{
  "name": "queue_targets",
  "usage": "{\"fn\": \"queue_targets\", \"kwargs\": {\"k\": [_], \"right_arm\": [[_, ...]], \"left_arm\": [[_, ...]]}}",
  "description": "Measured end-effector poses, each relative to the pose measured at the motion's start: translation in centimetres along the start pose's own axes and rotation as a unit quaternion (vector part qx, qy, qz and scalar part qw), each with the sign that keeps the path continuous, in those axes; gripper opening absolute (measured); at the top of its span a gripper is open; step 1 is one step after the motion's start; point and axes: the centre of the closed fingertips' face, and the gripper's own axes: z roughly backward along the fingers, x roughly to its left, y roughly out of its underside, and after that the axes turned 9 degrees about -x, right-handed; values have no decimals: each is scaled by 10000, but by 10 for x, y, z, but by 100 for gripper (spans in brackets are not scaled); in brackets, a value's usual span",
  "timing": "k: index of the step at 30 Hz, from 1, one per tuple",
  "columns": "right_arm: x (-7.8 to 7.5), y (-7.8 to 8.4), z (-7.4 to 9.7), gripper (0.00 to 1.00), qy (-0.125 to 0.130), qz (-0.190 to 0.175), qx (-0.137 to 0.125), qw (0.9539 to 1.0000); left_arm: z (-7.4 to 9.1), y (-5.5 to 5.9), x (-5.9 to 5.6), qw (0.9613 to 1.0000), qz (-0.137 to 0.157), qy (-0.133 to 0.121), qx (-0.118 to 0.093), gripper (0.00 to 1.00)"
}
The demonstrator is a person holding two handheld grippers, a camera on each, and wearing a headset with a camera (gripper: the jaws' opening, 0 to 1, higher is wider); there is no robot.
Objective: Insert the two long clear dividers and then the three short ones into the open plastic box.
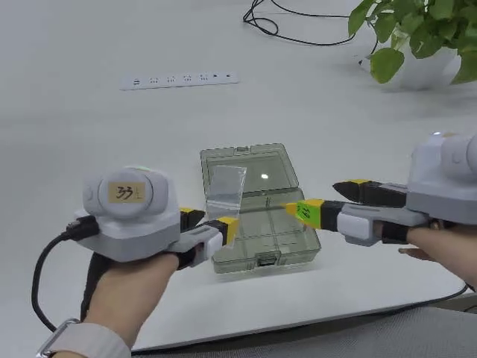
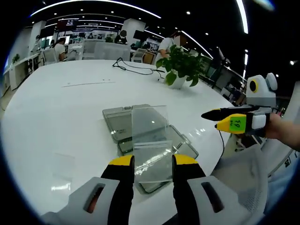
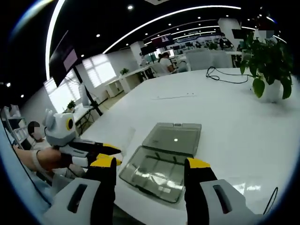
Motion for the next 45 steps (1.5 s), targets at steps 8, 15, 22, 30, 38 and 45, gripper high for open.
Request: {"fn": "queue_targets", "kwargs": {"k": [8, 15, 22, 30, 38, 45], "right_arm": [[18, 5, -28, 40, -264, -326, 141, 9990], [30, 8, -36, 27, -421, -587, 232, 9971], [37, 8, -40, 14, -479, -737, 324, 9956], [36, 10, -41, 4, -489, -822, 414, 9946], [43, 13, -40, 3, -557, -700, 542, 9945], [39, 12, -39, 2, -560, -768, 635, 9934]], "left_arm": [[-4, -5, -16, 9994, 151, 74, -286, 30], [-4, -7, -22, 9990, 169, 115, -393, 30], [-4, -8, -24, 9985, 232, 113, -475, 30], [-4, -8, -26, 9982, 290, 140, -511, 30], [-6, -5, -26, 9981, 327, 168, -491, 30], [-6, -6, -28, 9974, 311, 234, -602, 30]]}}
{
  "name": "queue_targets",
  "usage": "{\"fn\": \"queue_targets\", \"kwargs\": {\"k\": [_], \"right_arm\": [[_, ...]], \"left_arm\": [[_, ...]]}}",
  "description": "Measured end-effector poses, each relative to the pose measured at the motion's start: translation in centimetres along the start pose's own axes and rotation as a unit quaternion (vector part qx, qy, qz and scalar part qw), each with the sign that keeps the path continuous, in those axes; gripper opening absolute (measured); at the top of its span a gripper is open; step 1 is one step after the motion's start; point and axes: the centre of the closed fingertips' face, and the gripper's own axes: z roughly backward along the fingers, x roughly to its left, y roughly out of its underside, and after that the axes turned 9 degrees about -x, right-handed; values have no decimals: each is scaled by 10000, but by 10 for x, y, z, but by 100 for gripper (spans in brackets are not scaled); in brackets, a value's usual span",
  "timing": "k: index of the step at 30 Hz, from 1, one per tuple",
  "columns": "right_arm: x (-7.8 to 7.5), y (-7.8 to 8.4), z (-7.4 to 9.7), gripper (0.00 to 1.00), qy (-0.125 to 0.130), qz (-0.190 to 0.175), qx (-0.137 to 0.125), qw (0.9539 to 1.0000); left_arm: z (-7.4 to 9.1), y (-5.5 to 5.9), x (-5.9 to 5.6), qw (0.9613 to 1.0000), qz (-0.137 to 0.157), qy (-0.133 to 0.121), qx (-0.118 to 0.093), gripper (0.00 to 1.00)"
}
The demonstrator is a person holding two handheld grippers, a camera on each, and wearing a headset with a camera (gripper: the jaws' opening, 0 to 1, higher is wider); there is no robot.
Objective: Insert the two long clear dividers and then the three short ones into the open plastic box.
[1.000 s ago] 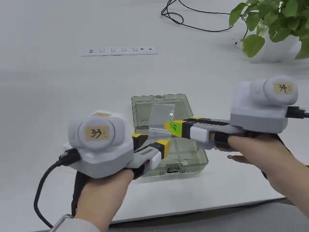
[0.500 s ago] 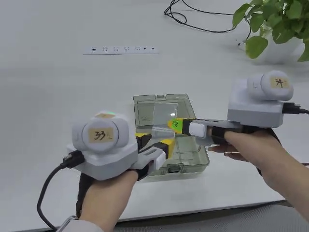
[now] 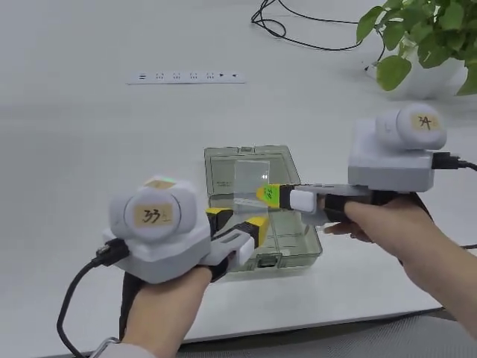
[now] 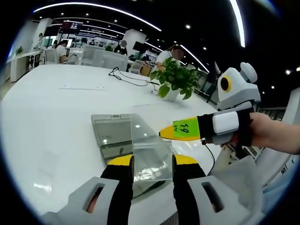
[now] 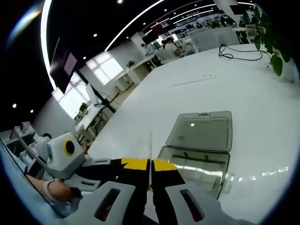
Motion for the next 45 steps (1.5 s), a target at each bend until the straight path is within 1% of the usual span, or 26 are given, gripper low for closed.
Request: {"fn": "queue_targets", "kwargs": {"k": [3, 5, 7, 9, 11, 13, 14, 15, 17, 18, 20, 23, 24, 27, 30, 31, 32, 33, 35, 36, 37, 39, 41, 42, 43, 45], "right_arm": [[0, 0, 0, 2, 22, -58, 12, 10000], [-1, 0, 0, 2, 54, -97, 26, 9999], [-2, 0, 1, 2, 107, -7, 75, 9999], [-3, 0, 1, 2, 122, -31, 81, 9999], [-8, -2, 0, 2, 146, -57, 90, 9998], [-9, -3, 1, 2, 185, -94, 101, 9997], [-9, -3, 1, 2, 193, -96, 103, 9997], [-10, -4, 2, 2, 209, -100, 121, 9997], [-11, -4, 4, 2, 239, -121, 181, 9995], [-14, -5, 5, 2, 293, -155, 203, 9992], [-18, -7, 7, 2, 345, -158, 238, 9990], [-22, -9, 10, 2, 479, -278, 295, 9980], [-24, -9, 11, 2, 531, -313, 336, 9975], [-29, -9, 13, 2, 666, -387, 472, 9959], [-34, -9, 15, 2, 804, -534, 633, 9933], [-34, -10, 15, 2, 841, -570, 676, 9925], [-35, -10, 16, 2, 888, -654, 787, 9908], [-36, -11, 15, 2, 916, -660, 821, 9902], [-39, -10, 17, 2, 1016, -646, 1042, 9873], [-42, -12, 17, 2, 1045, -622, 1132, 9861], [-49, -17, 15, 2, 1110, -610, 1180, 9849], [-50, -17, 15, 2, 1187, -626, 1345, 9818], [-57, -20, 14, 2, 1233, -628, 1509, 9788], [-59, -19, 14, 2, 1296, -612, 1597, 9767], [-60, -15, 16, 2, 1349, -638, 1764, 9729], [-64, -12, 13, 2, 1415, -641, 1957, 9683]], "left_arm": [[-1, 1, -2, 9999, -108, 90, 30, 32], [-1, -1, -3, 9993, -359, 139, -13, 32], [0, -3, -3, 9987, -476, 164, -26, 32], [-1, -6, -3, 9982, -551, 236, -72, 37], [0, -6, -2, 9970, -701, 316, -27, 43], [0, -6, -2, 9943, -963, 461, 18, 47], [1, -5, -2, 9937, -1002, 497, 46, 50], [2, -4, -2, 9912, -1162, 621, 80, 53], [5, 1, 0, 9871, -1418, 706, 224, 60], [8, 6, 3, 9845, -1539, 757, 373, 64], [11, 11, 6, 9827, -1574, 841, 494, 72], [16, 16, 12, 9793, -1687, 945, 594, 80], [17, 18, 16, 9783, -1723, 954, 649, 81], [20, 17, 25, 9777, -1766, 952, 620, 88], [22, 18, 29, 9745, -1861, 1053, 675, 97], [23, 20, 31, 9739, -1853, 1071, 753, 100], [24, 22, 32, 9727, -1862, 1096, 843, 100], [24, 22, 32, 9724, -1852, 1150, 826, 100], [24, 22, 33, 9716, -1896, 1130, 853, 100], [25, 21, 34, 9708, -1940, 1125, 856, 100], [25, 21, 34, 9701, -1970, 1137, 852, 100], [24, 21, 34, 9699, -1973, 1148, 852, 100], [24, 22, 34, 9683, -2028, 1177, 858, 100], [24, 23, 33, 9675, -2053, 1185, 884, 100], [24, 24, 33, 9673, -2056, 1194, 885, 100], [24, 25, 33, 9674, -2044, 1207, 877, 100]]}}
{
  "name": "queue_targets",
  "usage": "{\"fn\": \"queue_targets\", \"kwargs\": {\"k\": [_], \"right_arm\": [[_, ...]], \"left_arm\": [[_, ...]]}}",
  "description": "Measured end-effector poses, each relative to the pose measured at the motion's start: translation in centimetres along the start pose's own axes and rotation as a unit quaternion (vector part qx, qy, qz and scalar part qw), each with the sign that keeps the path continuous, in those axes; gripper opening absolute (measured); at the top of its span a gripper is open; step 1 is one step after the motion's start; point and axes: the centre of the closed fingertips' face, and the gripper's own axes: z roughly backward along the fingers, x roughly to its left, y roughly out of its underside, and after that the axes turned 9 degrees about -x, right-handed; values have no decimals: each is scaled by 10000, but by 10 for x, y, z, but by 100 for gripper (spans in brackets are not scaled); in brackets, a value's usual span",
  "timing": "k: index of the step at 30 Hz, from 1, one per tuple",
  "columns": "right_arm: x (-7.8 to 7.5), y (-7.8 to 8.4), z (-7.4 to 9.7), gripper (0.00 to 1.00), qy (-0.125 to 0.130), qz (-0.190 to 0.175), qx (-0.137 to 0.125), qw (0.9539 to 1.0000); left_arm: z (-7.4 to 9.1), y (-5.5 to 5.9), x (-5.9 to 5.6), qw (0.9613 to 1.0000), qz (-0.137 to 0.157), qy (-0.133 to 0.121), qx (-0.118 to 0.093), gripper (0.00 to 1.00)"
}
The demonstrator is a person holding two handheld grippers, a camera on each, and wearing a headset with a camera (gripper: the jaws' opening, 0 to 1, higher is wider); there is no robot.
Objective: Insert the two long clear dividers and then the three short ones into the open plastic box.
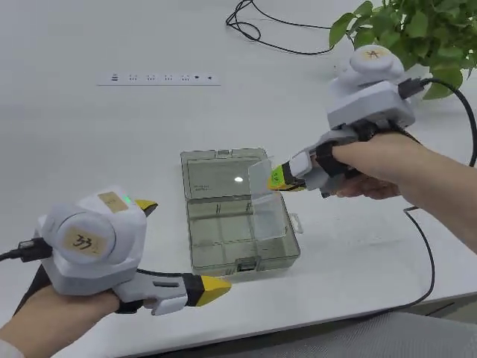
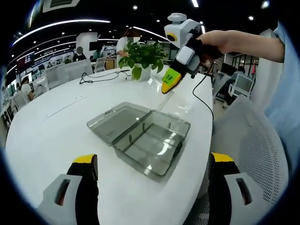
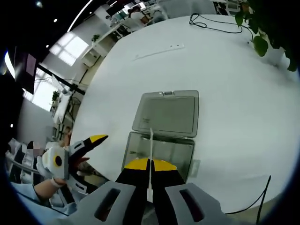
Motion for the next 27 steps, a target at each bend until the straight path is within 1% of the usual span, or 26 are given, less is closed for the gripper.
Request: {"fn": "queue_targets", "kwargs": {"k": [1, 2, 3, 4, 5, 9, 11, 12, 13, 14, 15, 16, 18, 19, 21, 22, 23, 24, 26, 27], "right_arm": [[-1, 6, -1, 2, 37, 4, 245, 9997], [-2, 7, -2, 2, 86, -1, 343, 9994], [-7, 6, -6, 2, 151, -30, 450, 9989], [-9, 5, -8, 2, 171, -16, 459, 9988], [-10, 7, -8, 2, 199, -28, 551, 9983], [-12, 10, -11, 2, 248, -217, 679, 9971], [-14, 13, -13, 2, 340, -237, 793, 9960], [-18, 14, -15, 2, 457, -169, 886, 9949], [-20, 15, -15, 2, 534, -190, 923, 9941], [-19, 17, -14, 2, 541, -235, 957, 9937], [-22, 16, -16, 2, 559, -350, 1009, 9927], [-25, 13, -20, 2, 576, -354, 999, 9927], [-24, 16, -18, 2, 628, -401, 1050, 9917], [-26, 17, -20, 2, 650, -476, 1080, 9909], [-28, 17, -24, 2, 679, -517, 1149, 9897], [-29, 18, -24, 2, 710, -554, 1206, 9886], [-27, 22, -24, 2, 731, -496, 1222, 9886], [-27, 23, -24, 2, 753, -519, 1209, 9884], [-26, 28, -24, 2, 732, -623, 1257, 9874], [-28, 28, -27, 2, 735, -635, 1270, 9871]], "left_arm": [[0, 1, 0, 10000, 4, -5, 14, 100], [0, 2, 0, 10000, -4, -14, 17, 100], [0, 2, 0, 10000, 11, 0, 2, 100], [0, 2, -1, 10000, 21, 4, -3, 100], [0, 2, -1, 10000, 21, 2, -3, 100], [1, 3, -2, 10000, 54, 9, -13, 100], [1, 5, -4, 10000, 78, 31, -20, 100], [1, 6, -4, 10000, 84, 40, -11, 99], [1, 6, -5, 10000, 80, 49, -4, 99], [0, 7, -6, 10000, 74, 59, 5, 99], [0, 8, -7, 9999, 74, 71, 12, 99], [0, 8, -8, 9999, 77, 85, 12, 99], [0, 7, -9, 9999, 87, 96, 5, 98], [-1, 8, -10, 9999, 95, 105, 8, 98], [-1, 8, -10, 9999, 101, 119, 9, 98], [-1, 8, -11, 9999, 94, 120, 12, 98], [-2, 8, -11, 9999, 102, 131, -4, 98], [-2, 8, -11, 9998, 116, 138, -8, 98], [-2, 8, -11, 9999, 114, 128, -12, 97], [-2, 8, -11, 9998, 122, 125, -14, 97]]}}
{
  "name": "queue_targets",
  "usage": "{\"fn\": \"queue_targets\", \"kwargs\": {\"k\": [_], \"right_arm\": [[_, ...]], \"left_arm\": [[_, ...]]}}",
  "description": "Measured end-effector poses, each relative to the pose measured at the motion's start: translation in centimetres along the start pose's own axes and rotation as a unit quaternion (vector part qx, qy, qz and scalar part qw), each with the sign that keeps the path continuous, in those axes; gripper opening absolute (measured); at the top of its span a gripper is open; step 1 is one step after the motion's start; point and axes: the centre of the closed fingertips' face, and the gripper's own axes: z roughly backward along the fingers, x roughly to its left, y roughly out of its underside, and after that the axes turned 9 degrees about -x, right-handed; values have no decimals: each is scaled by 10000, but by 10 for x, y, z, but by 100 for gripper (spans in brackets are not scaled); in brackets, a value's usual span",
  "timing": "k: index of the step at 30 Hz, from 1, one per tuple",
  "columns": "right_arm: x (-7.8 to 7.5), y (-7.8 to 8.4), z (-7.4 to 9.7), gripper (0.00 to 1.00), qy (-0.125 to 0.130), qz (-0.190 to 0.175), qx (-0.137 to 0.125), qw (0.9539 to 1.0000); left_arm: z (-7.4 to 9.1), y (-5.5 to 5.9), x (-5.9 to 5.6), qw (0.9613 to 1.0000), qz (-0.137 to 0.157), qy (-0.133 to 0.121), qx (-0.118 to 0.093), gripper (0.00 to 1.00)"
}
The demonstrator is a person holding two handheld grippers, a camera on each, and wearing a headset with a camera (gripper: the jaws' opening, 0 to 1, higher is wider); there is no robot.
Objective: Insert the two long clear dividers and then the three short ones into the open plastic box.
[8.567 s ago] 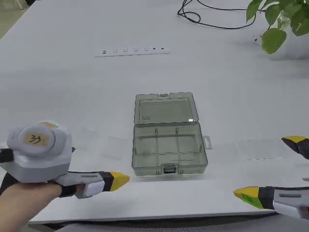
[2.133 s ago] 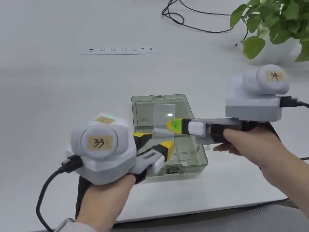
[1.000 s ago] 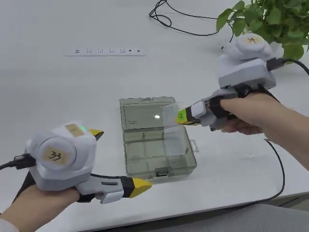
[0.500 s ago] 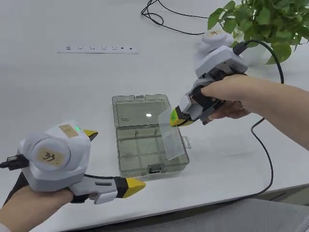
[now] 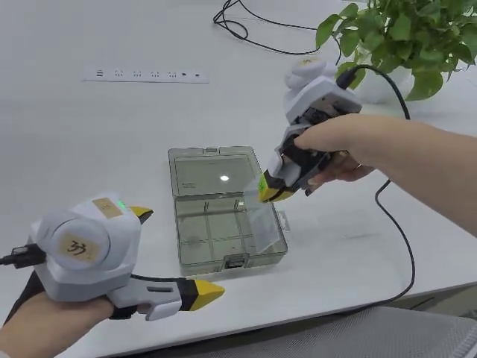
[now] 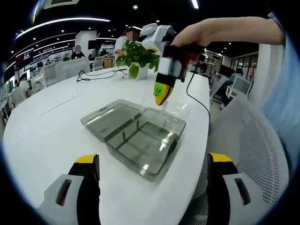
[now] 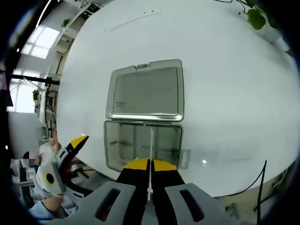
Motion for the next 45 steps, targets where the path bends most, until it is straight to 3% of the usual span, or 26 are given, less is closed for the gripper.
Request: {"fn": "queue_targets", "kwargs": {"k": [11, 23, 35, 45], "right_arm": [[-1, -4, -10, 2, 62, -2, 87, 9999], [3, 5, -10, 2, 155, 105, 149, 9997], [0, -4, -18, 2, 206, 74, 227, 9995], [12, 11, -10, 2, 234, 50, 268, 9994]], "left_arm": [[1, 4, 0, 10000, 71, -20, -3, 96], [2, 4, 3, 9999, 135, -66, -32, 95], [2, 6, 5, 9998, 194, -79, -49, 95], [3, 6, 6, 9997, 216, -89, -84, 94]]}}
